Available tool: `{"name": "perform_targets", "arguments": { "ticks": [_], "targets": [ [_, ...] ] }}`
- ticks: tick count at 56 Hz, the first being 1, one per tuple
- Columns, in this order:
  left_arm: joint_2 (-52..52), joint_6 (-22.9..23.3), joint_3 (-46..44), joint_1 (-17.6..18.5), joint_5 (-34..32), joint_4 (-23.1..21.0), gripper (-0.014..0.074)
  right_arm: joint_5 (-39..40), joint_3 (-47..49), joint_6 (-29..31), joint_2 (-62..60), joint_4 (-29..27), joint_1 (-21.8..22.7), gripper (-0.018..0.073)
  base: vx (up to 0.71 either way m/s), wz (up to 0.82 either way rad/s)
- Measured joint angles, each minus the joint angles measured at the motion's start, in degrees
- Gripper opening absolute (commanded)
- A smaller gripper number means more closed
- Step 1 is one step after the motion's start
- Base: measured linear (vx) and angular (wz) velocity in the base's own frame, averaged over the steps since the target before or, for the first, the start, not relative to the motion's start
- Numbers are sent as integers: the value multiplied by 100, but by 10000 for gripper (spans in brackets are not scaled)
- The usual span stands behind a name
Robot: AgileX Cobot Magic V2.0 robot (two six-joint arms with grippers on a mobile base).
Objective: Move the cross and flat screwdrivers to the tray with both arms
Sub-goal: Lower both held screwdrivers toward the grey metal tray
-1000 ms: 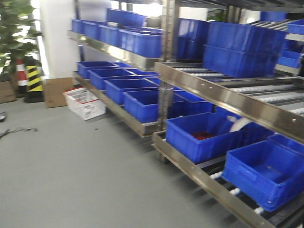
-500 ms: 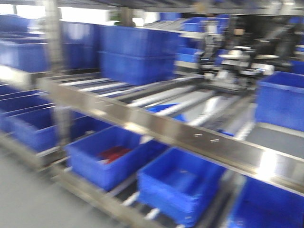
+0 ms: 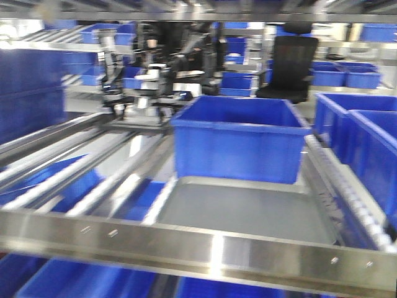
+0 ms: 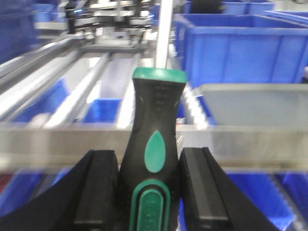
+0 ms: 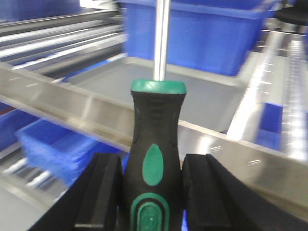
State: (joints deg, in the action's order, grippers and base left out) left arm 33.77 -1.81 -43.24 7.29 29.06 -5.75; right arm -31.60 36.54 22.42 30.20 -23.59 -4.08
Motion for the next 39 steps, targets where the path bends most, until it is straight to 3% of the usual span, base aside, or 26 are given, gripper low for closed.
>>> {"name": "perform_targets", "arguments": {
  "ticks": [39],
  "targets": [
    [0, 0, 0, 0, 0, 0, -6, 0, 0, 0, 0, 0, 0, -8, 32, -25]
  ]
}}
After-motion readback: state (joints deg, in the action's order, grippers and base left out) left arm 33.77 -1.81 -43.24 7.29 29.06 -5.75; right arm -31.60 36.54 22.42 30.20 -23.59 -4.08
